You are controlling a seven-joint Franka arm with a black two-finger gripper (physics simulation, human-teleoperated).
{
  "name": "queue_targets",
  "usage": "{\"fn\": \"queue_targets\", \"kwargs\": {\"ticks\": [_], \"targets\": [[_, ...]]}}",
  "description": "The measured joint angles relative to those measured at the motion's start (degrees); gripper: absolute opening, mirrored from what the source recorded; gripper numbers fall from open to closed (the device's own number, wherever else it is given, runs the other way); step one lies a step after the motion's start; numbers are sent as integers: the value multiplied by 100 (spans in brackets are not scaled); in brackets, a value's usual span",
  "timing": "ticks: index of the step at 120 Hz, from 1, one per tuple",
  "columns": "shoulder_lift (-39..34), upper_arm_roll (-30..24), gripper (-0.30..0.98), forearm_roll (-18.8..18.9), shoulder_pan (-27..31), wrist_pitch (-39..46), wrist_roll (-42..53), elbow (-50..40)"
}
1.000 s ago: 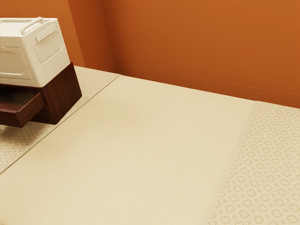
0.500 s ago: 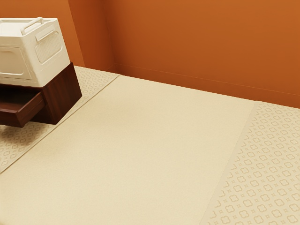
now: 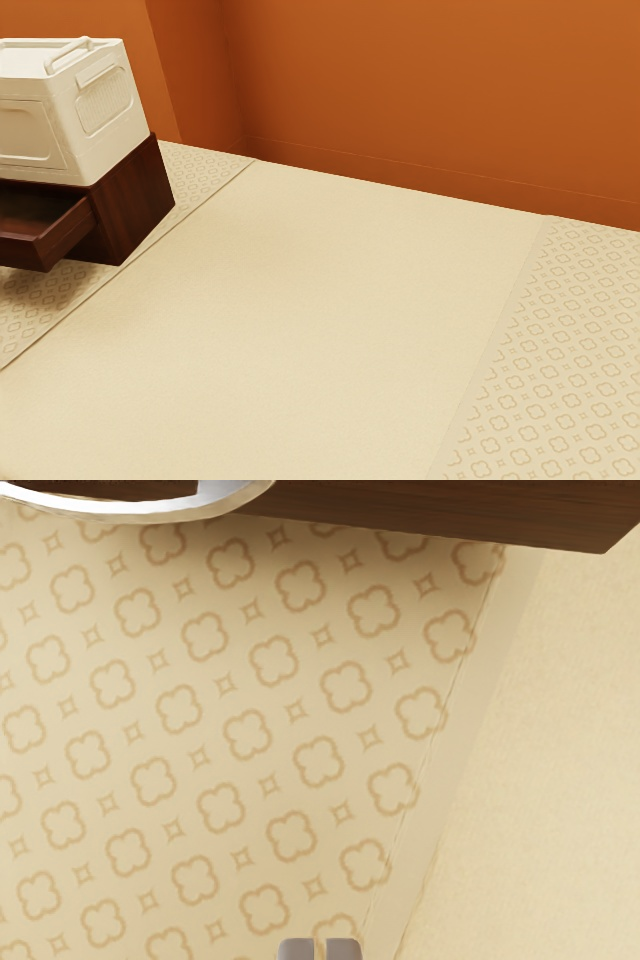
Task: Push the drawer handle with one arm to close the drawer
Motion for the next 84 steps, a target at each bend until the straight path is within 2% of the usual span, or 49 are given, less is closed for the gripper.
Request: {"fn": "queue_targets", "kwargs": {"ticks": [16, 40, 66, 84], "targets": [[255, 3, -10, -75, 184, 430, 23, 21], [496, -4, -10, -411, 376, 1014, 50, 29], [804, -15, -10, -764, 36, 1373, 71, 61], [860, -14, -10, -894, 136, 1491, 83, 80]]}}
